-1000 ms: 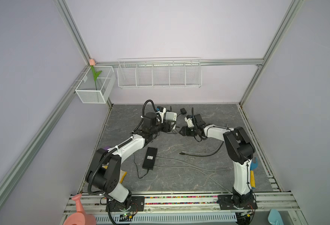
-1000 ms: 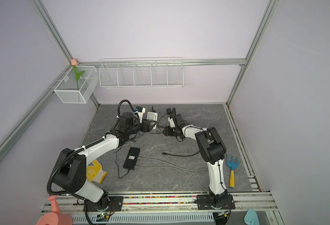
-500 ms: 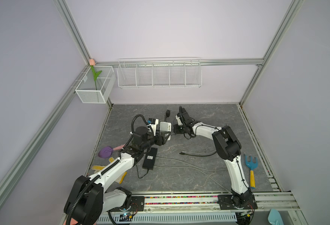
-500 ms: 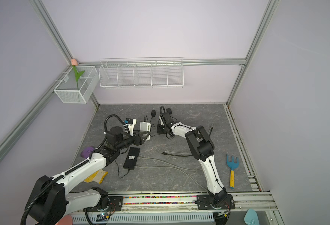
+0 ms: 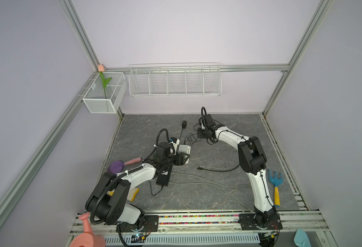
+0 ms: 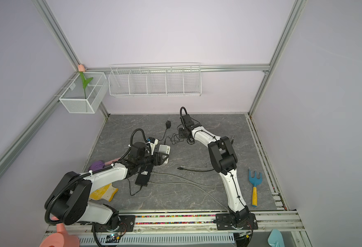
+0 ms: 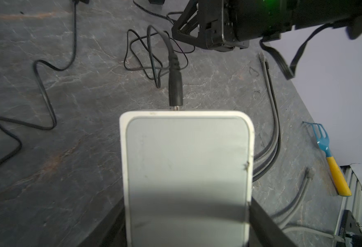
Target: Insert the plug into the switch port
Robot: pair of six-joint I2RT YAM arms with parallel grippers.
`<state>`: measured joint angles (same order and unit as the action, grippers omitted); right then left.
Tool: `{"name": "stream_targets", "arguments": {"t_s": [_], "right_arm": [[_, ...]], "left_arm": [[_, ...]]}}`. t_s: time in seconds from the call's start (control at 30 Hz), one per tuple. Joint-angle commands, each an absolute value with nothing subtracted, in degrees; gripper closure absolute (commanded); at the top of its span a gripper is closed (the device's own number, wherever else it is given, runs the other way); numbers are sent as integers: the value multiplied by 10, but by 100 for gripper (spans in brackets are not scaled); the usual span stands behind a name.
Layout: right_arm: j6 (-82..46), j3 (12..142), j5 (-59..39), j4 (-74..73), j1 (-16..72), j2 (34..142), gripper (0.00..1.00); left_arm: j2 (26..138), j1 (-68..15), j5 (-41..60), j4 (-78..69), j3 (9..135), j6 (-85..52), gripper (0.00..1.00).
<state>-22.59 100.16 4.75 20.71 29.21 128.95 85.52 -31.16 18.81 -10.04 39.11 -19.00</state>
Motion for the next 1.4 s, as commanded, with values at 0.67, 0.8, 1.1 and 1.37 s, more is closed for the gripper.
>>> {"name": "stream_targets", "arguments": {"t_s": [0.67, 0.8, 1.1, 1.37], "right_arm": [[-46, 507, -14, 45, 287, 754, 47], [-7, 482, -30, 83, 289, 720, 47], [49, 451, -56, 117, 299, 685, 44], [147, 457, -7, 143, 340, 727, 44]], "left_arm": [[1057, -349, 65, 41, 597, -205, 100], [1083, -351, 54, 98, 642, -222, 100], [1069, -364, 31, 123, 634, -251, 54], [1017, -368, 21, 126, 599, -264, 31]]}}
